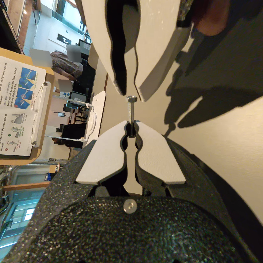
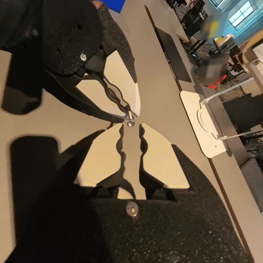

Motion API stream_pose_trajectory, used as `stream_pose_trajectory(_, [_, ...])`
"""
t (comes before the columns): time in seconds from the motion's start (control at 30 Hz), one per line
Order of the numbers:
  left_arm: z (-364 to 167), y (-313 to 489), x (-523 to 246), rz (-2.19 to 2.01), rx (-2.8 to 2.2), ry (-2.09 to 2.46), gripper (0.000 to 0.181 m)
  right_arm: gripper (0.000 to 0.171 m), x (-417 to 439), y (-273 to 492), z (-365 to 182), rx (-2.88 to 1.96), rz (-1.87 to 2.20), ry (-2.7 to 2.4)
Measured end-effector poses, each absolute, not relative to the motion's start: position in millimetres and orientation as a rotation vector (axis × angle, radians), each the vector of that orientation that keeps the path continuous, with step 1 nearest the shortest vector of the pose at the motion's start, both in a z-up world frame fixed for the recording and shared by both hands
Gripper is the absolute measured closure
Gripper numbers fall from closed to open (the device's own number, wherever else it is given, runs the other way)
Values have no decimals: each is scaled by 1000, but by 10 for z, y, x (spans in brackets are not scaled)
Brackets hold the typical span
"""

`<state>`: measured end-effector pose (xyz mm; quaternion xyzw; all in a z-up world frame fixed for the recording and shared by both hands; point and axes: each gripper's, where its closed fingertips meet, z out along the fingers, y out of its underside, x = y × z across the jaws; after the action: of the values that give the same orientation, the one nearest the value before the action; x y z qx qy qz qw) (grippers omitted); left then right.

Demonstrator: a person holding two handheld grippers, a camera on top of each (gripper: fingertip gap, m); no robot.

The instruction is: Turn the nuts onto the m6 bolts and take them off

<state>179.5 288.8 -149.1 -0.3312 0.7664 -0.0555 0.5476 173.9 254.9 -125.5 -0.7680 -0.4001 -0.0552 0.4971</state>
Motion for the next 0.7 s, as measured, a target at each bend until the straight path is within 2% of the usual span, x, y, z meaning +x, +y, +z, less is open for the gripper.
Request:
stream_pose_trajectory(0.1, [-1474,2874,1804,-118,-771,1810,176,160,1727,2567,-1283,-1885,-123,-945])
stream_pose_trajectory(0.17, [-1463,2913,1800,-71,-771,1799,176,161,1734,2595,-1289,-1936,-63,-863])
stream_pose_trajectory(0.33, [-1460,2990,1779,39,-740,1796,176,161,1682,2627,-1323,-2109,493,-374])
stream_pose_trajectory(0.43, [-1427,2975,1791,19,-752,1781,176,161,1683,2613,-1269,-2063,701,-289])
stream_pose_trajectory(0.53, [-1433,2999,1778,-11,-784,1779,176,141,1741,2604,-1206,-2011,558,-443])
stream_pose_trajectory(0.7, [-1451,2998,1774,-40,-790,1787,176,141,1798,2580,-1209,-1930,99,-762])
